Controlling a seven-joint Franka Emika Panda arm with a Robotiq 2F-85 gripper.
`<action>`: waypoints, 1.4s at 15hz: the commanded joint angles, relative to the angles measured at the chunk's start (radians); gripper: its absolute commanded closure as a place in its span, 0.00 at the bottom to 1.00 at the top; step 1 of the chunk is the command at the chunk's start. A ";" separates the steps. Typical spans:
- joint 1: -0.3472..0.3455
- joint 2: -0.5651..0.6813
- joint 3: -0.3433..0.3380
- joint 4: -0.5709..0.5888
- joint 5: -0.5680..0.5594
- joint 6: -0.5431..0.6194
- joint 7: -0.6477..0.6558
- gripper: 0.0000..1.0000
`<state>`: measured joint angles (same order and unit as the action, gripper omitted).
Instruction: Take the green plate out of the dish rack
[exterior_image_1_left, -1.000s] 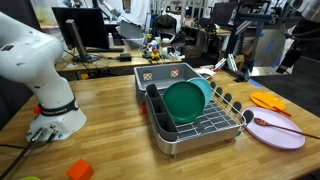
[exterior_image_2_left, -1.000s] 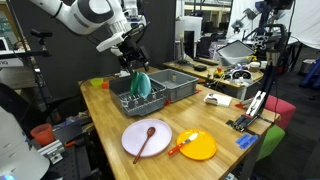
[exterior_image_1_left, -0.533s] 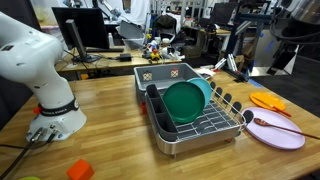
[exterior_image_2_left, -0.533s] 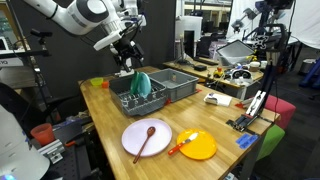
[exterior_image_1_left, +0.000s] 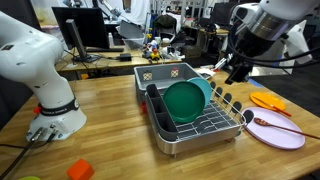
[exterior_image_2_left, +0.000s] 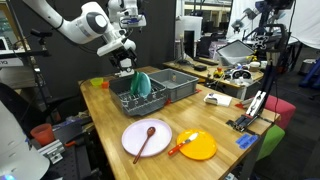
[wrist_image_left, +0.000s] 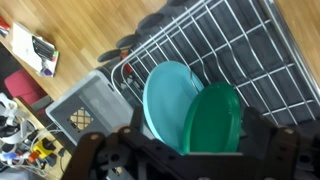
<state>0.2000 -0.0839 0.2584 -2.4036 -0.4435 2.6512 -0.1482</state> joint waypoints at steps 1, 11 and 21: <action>0.034 0.120 -0.008 0.069 0.155 0.119 -0.113 0.00; 0.042 0.139 0.004 0.061 0.212 0.144 -0.105 0.00; 0.064 0.199 -0.040 0.076 -0.288 0.247 0.332 0.00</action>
<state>0.2485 0.0800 0.2374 -2.3412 -0.6257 2.8576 0.0723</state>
